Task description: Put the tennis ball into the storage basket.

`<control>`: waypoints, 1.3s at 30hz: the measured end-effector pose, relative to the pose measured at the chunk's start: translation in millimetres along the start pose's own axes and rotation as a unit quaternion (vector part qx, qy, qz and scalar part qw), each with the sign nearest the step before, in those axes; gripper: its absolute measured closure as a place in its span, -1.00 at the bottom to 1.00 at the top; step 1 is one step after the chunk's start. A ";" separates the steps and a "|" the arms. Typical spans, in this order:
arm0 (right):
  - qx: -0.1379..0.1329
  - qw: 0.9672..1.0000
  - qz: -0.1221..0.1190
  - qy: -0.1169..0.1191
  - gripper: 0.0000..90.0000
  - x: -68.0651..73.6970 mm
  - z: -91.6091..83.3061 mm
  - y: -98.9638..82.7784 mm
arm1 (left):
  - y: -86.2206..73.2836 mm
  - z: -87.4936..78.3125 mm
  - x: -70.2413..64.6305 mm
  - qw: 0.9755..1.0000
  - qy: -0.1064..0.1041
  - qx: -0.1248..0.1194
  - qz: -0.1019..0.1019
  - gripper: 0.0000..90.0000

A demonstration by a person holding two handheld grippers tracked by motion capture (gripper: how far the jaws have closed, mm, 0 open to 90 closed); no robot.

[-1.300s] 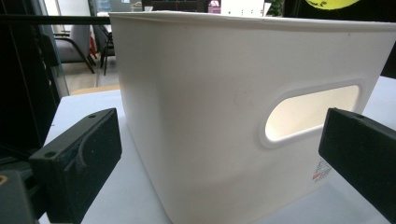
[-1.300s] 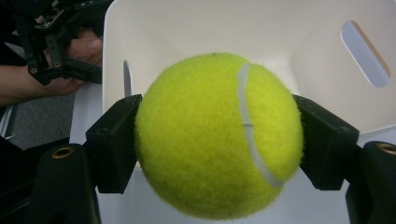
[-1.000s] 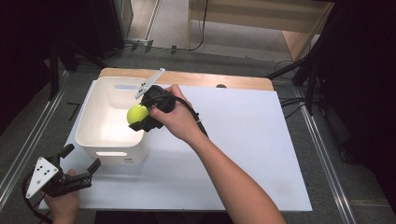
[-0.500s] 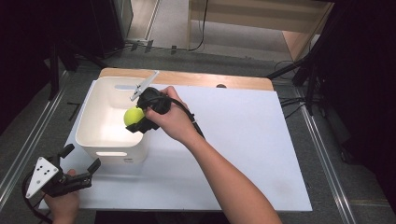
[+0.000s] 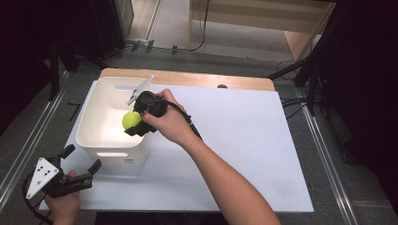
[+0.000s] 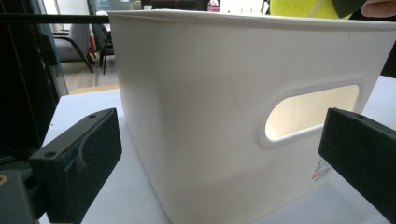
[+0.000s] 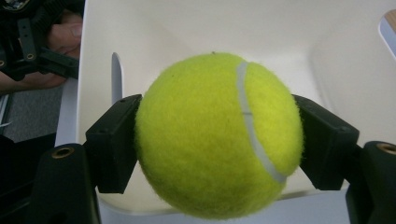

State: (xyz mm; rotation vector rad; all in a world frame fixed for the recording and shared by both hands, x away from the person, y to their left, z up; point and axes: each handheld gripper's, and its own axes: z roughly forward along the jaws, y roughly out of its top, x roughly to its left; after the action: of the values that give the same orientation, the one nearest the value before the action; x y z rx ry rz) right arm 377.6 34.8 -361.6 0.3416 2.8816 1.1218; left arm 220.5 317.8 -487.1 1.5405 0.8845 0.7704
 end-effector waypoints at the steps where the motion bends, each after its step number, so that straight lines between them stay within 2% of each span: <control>1: 0.002 1.000 0.000 0.001 -0.49 0.2 1.7 0.0 | 0.0 0.0 0.0 1.000 0.000 0.001 0.000 -1.00; 11: 0.037 0.999 -0.005 0.001 -0.49 -1.8 20.4 -1.7 | 0.1 -0.3 0.4 1.000 -0.001 0.001 0.000 -1.00; 16: 0.050 0.999 -0.006 0.003 -0.49 -2.8 24.4 -2.0 | 0.0 -0.8 0.8 1.000 -0.002 -0.001 -0.003 -1.00; 20: 0.065 0.998 0.006 0.009 -0.50 -3.1 28.1 -3.6 | 0.0 -0.8 1.0 1.000 -0.002 -0.002 -0.004 -1.00; 27: 0.090 0.996 -0.001 0.005 -0.50 0.1 34.4 -2.8 | 0.0 -0.7 0.8 1.000 -0.001 -0.001 -0.003 -1.00; 30: 0.087 0.996 -0.003 0.008 -0.51 0.5 34.1 -3.0 | 0.1 -0.7 1.1 1.000 -0.002 -0.001 -0.004 -1.00; 33: 0.076 0.997 -0.003 0.014 -0.64 0.3 31.9 -3.6 | 0.1 -0.7 1.1 1.000 -0.002 -0.001 -0.005 -1.00; 35: 0.064 0.998 -0.006 0.010 -0.70 -0.3 28.7 -3.3 | 0.1 -0.9 1.2 1.000 -0.002 -0.001 -0.005 -1.00; 39: 0.057 0.998 -0.003 0.004 -0.79 -0.4 21.3 -3.9 | 0.1 -0.5 1.1 1.000 -0.002 -0.001 -0.004 -1.00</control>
State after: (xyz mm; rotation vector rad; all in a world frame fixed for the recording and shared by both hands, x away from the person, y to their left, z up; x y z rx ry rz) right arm 379.5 46.0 -380.0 0.3330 2.9580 0.9632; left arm 220.6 318.9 -486.9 1.5350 0.8848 0.7620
